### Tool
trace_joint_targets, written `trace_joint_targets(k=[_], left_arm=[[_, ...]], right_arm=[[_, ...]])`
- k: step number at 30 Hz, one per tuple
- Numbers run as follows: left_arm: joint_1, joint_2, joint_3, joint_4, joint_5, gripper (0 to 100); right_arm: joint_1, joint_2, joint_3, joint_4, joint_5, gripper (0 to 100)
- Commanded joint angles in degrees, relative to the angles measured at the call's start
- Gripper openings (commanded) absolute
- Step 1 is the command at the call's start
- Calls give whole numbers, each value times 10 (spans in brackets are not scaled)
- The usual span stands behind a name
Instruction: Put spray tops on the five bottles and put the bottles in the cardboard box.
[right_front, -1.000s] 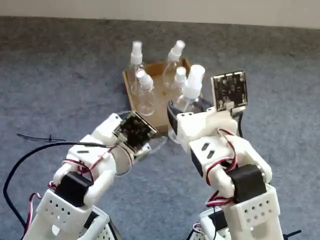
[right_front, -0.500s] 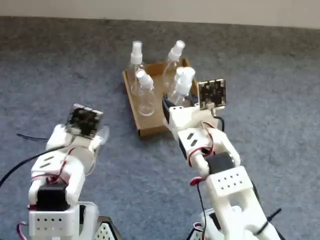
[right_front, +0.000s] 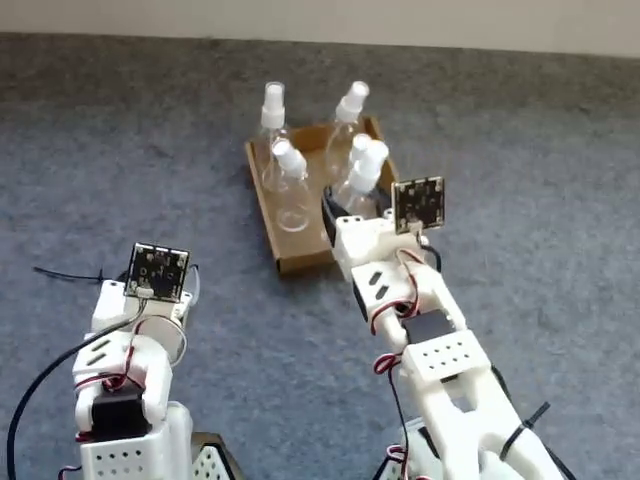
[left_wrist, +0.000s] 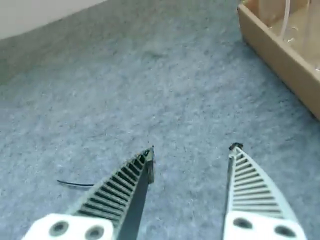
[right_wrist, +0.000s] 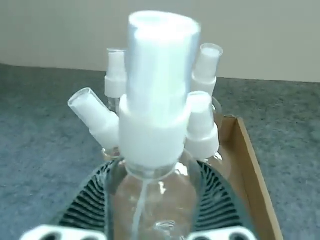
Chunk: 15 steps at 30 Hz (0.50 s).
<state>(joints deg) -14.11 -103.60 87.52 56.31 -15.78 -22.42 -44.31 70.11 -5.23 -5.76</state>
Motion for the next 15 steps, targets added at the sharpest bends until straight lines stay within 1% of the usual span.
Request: trace_joint_targets(k=[1,5,15], left_arm=[[-6,-9,-3,-8,-4,217],[-6,-8,-2,-8,-4,217],[-5,-8,4,-8,-4,217]], right_arm=[[-5,-1,-7,-22,6,5],[-24,-1,-9,-22,6,5],[-25,4,-27,-16,6,5]])
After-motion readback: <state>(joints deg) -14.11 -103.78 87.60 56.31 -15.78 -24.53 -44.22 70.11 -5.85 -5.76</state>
